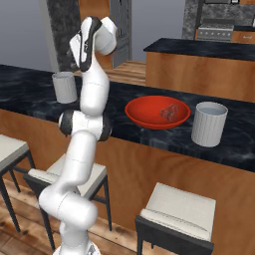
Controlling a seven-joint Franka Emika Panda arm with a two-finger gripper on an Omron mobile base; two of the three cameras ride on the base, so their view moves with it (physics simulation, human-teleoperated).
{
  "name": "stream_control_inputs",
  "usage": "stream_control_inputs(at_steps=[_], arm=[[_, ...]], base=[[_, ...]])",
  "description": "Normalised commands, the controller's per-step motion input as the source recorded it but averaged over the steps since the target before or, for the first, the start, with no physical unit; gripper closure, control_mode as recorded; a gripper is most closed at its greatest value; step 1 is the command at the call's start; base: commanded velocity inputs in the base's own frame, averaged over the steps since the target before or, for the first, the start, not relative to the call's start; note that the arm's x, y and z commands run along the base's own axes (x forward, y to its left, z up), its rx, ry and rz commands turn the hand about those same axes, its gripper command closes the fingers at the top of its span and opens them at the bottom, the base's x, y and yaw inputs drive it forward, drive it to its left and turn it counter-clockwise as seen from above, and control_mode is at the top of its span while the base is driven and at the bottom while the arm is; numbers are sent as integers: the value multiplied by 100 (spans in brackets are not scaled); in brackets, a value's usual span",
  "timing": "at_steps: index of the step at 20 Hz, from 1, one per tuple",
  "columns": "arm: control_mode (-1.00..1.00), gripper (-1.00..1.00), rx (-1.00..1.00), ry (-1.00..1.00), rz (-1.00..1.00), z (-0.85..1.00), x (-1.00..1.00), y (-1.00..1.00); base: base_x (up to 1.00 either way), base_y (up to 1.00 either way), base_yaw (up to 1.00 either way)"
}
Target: There are four ice cubes in the ice bowl. Place two ice cubes in each glass of water.
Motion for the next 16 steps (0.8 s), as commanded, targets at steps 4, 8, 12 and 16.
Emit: stream_control_inputs(at_steps=[4,8,12,16], arm=[[-100,-100,5,-29,-20,-3,-99,-98],[-100,-100,1,-15,-32,-31,-98,-92],[-100,-100,-2,-3,-36,-91,-100,-99],[-100,-100,-23,55,-44,-86,-35,-75]], base=[[0,0,0],[0,0,0],[0,0,0],[0,0,0]])
